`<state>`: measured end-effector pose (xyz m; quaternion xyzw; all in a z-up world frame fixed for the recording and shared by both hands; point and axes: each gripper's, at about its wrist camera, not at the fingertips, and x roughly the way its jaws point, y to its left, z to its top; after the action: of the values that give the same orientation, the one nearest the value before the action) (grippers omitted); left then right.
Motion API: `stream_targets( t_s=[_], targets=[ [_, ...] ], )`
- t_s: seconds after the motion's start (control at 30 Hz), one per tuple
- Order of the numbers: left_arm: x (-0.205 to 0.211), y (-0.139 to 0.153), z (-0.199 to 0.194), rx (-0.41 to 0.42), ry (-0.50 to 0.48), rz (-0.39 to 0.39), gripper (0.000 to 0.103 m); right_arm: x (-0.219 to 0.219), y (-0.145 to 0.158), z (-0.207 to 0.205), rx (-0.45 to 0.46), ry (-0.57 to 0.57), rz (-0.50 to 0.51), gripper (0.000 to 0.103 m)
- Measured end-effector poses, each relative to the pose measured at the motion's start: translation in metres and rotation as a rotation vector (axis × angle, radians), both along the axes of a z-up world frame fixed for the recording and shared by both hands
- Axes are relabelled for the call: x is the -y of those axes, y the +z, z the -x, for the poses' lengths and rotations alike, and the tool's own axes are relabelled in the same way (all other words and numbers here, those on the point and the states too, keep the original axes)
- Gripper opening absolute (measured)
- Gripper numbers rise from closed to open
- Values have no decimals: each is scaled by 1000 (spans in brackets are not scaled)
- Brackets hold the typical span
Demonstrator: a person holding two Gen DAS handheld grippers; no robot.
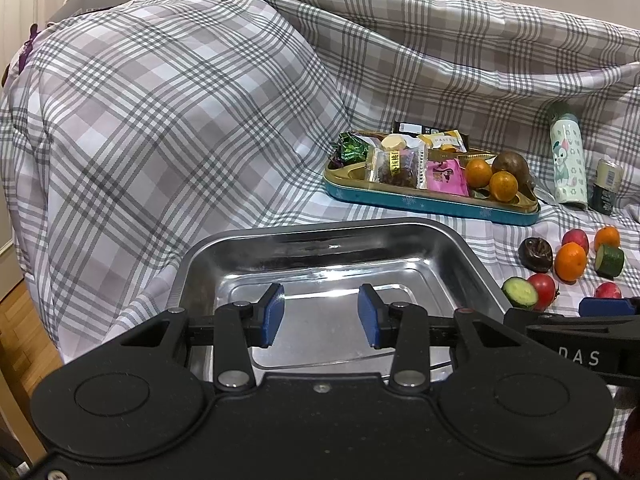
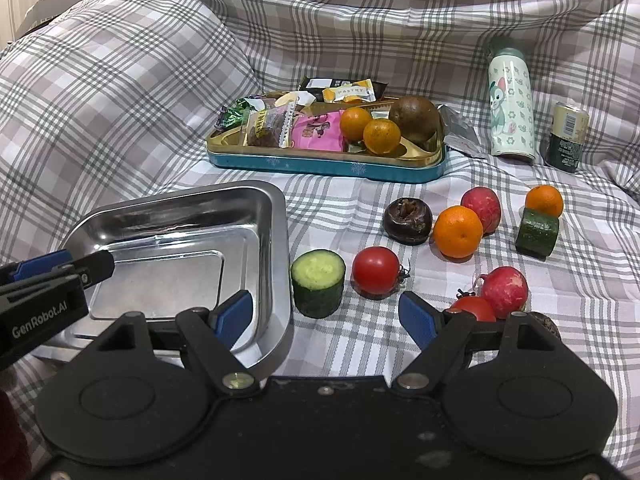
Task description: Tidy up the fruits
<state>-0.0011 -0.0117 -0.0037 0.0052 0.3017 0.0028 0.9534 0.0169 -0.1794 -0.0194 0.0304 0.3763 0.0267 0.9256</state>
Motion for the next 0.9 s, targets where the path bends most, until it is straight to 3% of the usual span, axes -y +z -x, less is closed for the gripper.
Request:
stream_targets(
  t_s=[0.9],
  targets=[
    [1,0,0,0,-3,-10,49,-2,1,0,12,0,7,84]
  ],
)
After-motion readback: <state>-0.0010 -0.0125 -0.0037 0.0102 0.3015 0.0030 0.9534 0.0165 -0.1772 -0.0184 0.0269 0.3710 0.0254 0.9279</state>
